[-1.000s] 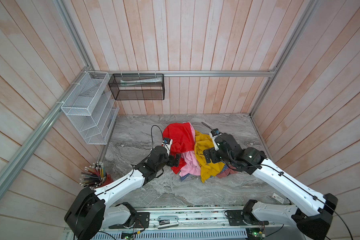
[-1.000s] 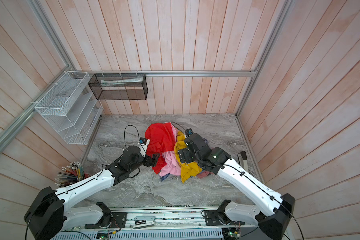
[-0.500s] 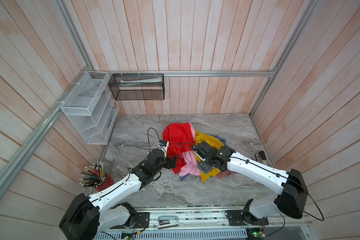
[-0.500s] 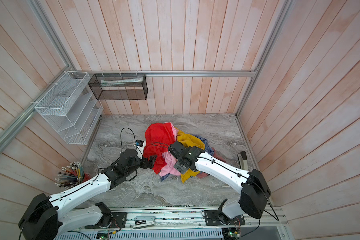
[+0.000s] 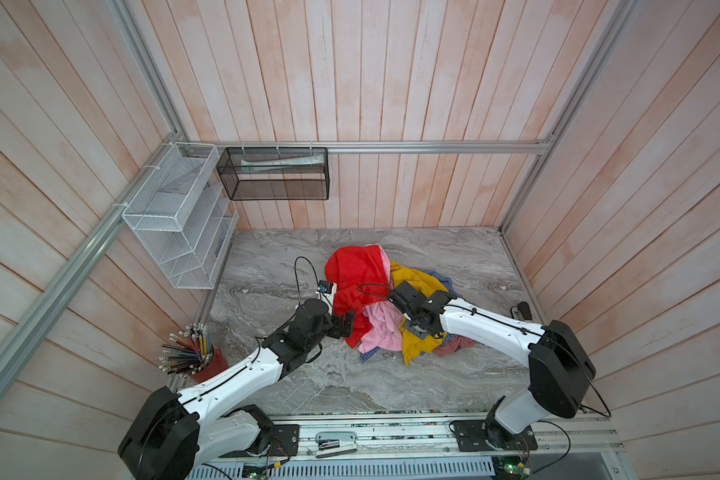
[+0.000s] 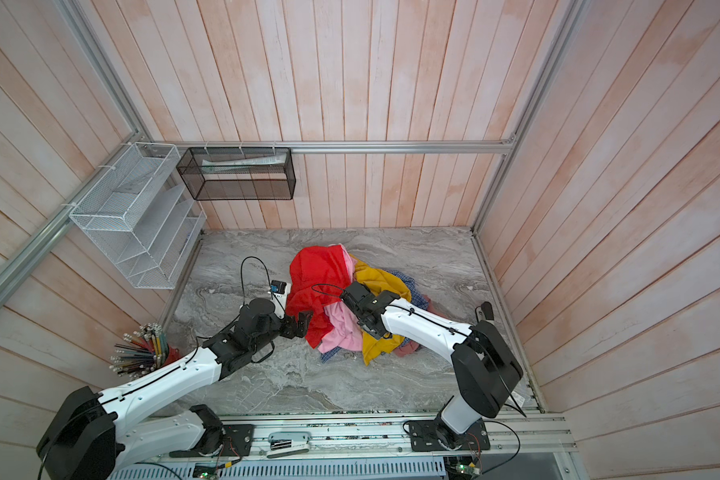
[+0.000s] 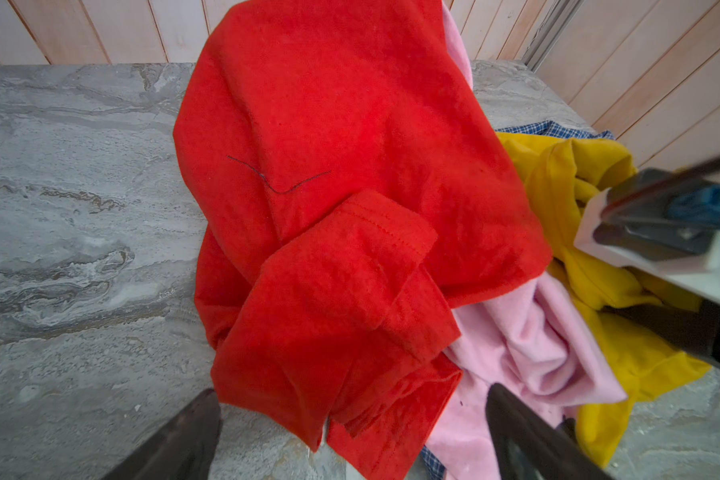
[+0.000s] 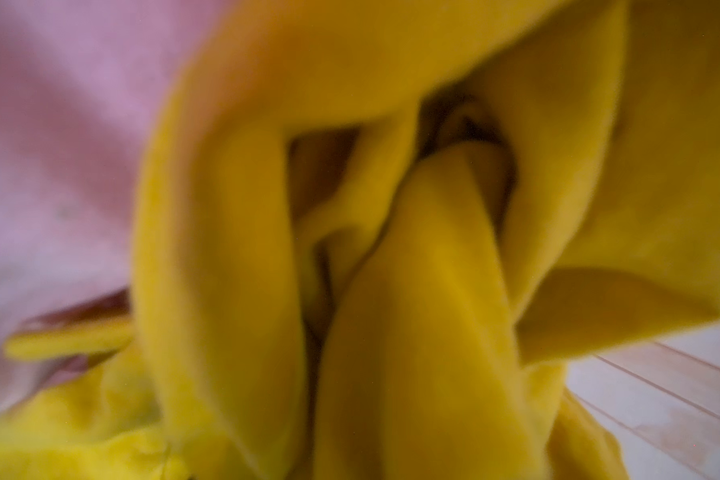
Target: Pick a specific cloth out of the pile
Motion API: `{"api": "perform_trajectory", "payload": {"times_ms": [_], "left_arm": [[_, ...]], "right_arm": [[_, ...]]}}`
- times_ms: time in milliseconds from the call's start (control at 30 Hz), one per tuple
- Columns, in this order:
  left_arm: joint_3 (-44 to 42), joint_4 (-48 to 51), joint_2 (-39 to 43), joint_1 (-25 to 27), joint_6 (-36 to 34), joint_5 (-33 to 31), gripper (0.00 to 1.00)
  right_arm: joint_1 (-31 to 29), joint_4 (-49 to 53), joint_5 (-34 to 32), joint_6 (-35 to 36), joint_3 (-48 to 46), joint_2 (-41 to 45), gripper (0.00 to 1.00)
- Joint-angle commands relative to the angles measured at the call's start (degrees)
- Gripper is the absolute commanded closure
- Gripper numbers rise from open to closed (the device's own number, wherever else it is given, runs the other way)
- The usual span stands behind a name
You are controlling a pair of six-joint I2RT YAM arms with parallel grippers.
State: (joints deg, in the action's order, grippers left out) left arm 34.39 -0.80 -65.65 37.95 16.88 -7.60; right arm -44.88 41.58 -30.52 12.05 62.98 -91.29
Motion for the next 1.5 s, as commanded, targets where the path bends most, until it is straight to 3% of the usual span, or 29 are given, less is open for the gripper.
{"api": "perform_trajectory", "payload": {"times_ms": [0,167,433,700,933,1233,1467], "left_arm": [[-1.12,0.71,1.59,0.28,0.53,-0.89,0.0],[-1.64,0.8,2.28,0.32,0.68,-1.41,0.0],[-1.62,0.36,1.93,0.27,0.68,-1.12,0.0],[-1.17,0.42,1.89,0.28,0.34,-1.12,0.0],[-0.03,0.45,1.51,0.32,-0.51,-0.75,0.0],[0.54,0.01,1.47,0.32,-1.06,-0.31,0.0],[1.03,-0.33,0.81,0.35,-1.43,0.1,0.0]], "right_arm": [[0.98,-3.13,0.07,-0.71,0.02,-0.23,0.71],[2.08,-4.69,0.35,-3.52,0.15,4.18,1.0],[2.08,-8.01,-2.43,-9.85,-0.53,17.25,1.0],[0.72,-11.38,-4.7,-11.71,1.56,27.73,1.0],[-3.22,-12.35,-7.95,-11.09,11.19,28.7,1.0],[-6.07,-15.46,-11.6,-5.04,24.99,25.46,1.0],[-7.28,-24.85,-14.17,0.17,29.05,24.75,1.0]]}}
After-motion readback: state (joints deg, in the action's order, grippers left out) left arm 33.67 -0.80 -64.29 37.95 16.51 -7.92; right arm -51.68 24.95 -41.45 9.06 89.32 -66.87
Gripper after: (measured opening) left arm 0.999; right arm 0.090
